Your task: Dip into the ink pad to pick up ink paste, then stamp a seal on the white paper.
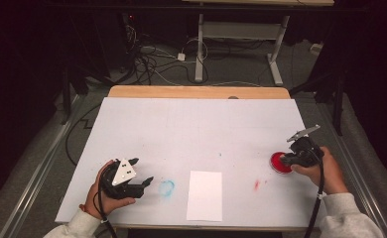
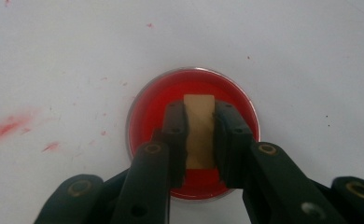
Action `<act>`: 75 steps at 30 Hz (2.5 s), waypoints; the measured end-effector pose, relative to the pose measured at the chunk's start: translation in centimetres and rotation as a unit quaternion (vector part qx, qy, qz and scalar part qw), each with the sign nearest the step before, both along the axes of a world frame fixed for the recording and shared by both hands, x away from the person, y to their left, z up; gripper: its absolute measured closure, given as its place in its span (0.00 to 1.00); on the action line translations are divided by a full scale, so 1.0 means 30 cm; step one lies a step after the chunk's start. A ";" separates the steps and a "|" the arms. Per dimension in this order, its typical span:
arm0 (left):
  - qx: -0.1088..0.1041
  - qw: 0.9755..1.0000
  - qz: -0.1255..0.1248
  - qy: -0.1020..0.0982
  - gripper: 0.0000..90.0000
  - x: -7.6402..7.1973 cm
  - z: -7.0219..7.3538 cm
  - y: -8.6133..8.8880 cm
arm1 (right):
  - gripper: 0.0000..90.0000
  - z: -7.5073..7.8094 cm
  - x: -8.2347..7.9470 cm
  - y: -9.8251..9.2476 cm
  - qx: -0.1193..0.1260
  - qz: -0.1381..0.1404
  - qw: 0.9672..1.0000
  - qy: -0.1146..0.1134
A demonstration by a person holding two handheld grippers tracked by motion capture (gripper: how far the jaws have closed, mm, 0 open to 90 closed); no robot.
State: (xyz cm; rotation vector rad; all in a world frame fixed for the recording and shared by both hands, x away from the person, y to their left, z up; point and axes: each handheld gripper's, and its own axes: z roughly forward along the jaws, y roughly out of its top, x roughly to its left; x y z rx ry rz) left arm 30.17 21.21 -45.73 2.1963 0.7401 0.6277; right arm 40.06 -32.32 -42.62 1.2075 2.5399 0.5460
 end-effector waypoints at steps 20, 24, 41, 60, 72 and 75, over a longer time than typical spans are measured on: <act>-0.010 1.000 0.004 0.001 0.25 0.009 -0.001 0.014 | 0.85 -0.010 0.007 -0.020 0.025 -0.004 1.000 0.007; -0.009 1.000 0.002 -0.005 0.25 0.013 0.000 0.016 | 0.85 -0.008 0.004 -0.013 0.016 -0.002 1.000 0.003; -0.005 1.000 0.008 -0.002 0.25 0.003 0.002 0.014 | 0.84 -0.005 -0.008 -0.015 0.015 0.011 1.000 -0.011; 0.002 1.000 0.011 -0.005 0.26 -0.005 0.006 0.011 | 0.84 0.127 -0.079 0.019 0.069 0.041 0.993 -0.081; -0.001 1.000 0.022 -0.013 0.26 -0.007 0.009 0.020 | 0.84 0.203 -0.160 0.169 0.087 0.117 0.981 -0.127; 0.002 1.000 0.021 -0.011 0.26 -0.005 0.007 0.020 | 0.84 0.206 -0.167 0.192 0.090 0.127 0.979 -0.132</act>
